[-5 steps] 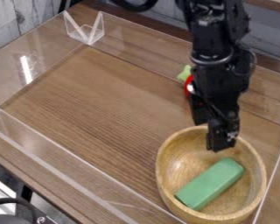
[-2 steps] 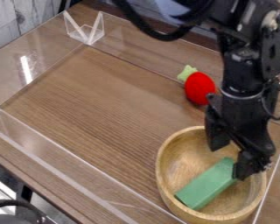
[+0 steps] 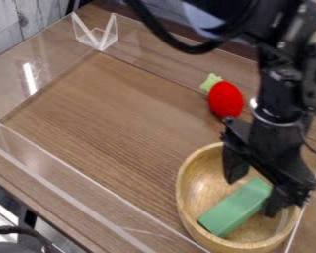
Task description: Remove the green block from the brown bowl and put it on the table
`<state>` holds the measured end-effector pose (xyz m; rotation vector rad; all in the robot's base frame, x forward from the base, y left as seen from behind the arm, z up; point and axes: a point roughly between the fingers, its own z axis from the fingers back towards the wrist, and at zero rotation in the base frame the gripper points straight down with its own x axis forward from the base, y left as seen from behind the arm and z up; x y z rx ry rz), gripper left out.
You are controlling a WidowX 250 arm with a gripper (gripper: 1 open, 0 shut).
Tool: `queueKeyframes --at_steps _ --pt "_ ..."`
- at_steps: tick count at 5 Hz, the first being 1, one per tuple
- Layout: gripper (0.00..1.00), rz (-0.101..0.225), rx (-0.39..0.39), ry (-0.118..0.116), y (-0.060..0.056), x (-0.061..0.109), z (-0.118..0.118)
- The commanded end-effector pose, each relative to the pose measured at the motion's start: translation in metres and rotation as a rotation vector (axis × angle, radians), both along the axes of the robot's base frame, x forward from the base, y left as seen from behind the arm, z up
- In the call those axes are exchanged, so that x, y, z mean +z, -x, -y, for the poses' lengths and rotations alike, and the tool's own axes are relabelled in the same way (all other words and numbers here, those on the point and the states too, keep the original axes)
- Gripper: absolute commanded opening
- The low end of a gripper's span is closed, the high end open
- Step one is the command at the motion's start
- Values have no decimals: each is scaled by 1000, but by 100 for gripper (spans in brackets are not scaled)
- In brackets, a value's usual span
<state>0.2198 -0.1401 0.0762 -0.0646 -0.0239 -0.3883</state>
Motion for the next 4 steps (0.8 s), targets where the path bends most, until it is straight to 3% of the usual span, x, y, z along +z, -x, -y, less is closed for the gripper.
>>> queueKeyframes --at_steps 1,3,4 --pt "100 60 58 5 -4 32 16" --pt "100 71 58 -4 -6 29 18" --pt "100 79 46 -11 -5 23 3"
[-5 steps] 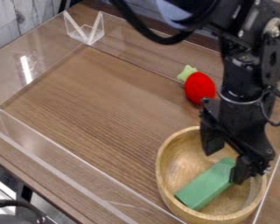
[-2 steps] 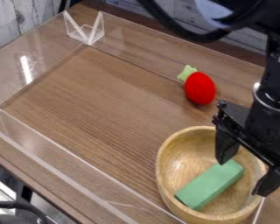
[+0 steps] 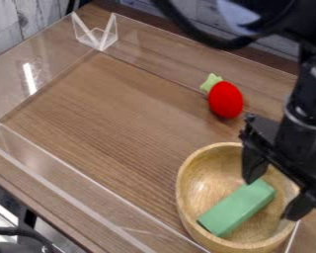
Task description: Remove the green block from the brown bowl and put it on the table
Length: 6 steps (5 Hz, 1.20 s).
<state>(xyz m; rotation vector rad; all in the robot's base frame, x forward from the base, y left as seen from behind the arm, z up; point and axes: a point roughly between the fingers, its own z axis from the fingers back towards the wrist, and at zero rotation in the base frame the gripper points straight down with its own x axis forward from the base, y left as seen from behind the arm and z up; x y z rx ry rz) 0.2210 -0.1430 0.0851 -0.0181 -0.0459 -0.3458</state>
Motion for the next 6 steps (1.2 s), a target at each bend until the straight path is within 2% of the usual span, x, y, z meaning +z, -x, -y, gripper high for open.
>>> queueKeyframes --at_steps 1,2,3,4,5,6 --pt "100 59 -16 25 -4 9 -16" --pt "100 64 -1 30 -6 3 -16" --pt "100 47 30 30 0 -16 -17" --pt "100 31 1 30 1 -33 -12" --pt "0 23 -26 30 2 -43 -8" --pt "0 25 41 20 3 -40 2"
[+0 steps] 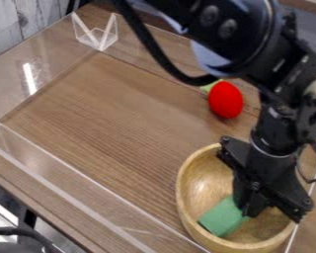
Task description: Remove the green block from the brown bowl and put it on the table
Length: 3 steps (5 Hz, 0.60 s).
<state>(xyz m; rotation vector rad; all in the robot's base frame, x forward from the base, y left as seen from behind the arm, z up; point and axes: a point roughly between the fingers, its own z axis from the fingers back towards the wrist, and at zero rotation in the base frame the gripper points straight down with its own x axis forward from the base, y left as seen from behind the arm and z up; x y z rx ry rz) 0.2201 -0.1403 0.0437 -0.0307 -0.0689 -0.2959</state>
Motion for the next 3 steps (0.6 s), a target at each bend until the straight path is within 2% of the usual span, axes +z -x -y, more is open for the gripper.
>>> queueKeyframes --at_steps 1,3 --pt "0 25 69 -9 1 15 14" --pt "0 118 77 -25 -6 78 6"
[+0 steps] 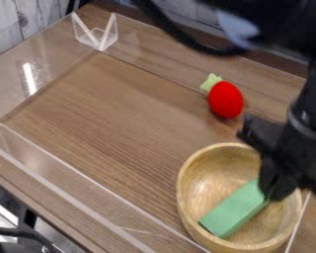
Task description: Remove the green block from the brown bowl and put it on the table
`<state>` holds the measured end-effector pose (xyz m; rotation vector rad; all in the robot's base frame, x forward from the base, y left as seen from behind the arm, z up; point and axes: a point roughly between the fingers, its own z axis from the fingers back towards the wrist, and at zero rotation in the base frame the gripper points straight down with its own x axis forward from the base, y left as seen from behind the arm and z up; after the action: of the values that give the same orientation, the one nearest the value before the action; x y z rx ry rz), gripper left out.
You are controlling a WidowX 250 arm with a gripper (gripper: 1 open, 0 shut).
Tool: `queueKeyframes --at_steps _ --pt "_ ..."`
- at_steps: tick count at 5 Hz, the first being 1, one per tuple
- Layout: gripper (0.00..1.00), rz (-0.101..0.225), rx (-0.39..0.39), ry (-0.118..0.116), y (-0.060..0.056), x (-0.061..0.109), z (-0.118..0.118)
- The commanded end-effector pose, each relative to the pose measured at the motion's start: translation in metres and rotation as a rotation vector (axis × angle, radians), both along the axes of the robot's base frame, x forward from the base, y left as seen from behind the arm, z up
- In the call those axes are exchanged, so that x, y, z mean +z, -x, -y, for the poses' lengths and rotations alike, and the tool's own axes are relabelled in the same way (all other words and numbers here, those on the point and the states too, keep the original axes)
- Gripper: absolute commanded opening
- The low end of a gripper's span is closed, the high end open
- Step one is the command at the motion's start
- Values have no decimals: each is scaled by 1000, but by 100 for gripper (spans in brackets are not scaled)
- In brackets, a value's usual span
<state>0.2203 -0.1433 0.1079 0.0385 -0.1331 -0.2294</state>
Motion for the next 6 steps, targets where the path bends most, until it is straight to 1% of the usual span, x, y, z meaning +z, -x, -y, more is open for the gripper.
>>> queueKeyframes --at_steps 1,2,4,5,6 --pt "100 74 5 29 -15 14 -19" --pt "100 61 -18 25 -20 -7 -33" --pt "100 42 25 25 -15 -45 -33" --pt "100 28 -11 27 -16 -63 -29" --pt "0 19 -41 30 -16 -75 -28"
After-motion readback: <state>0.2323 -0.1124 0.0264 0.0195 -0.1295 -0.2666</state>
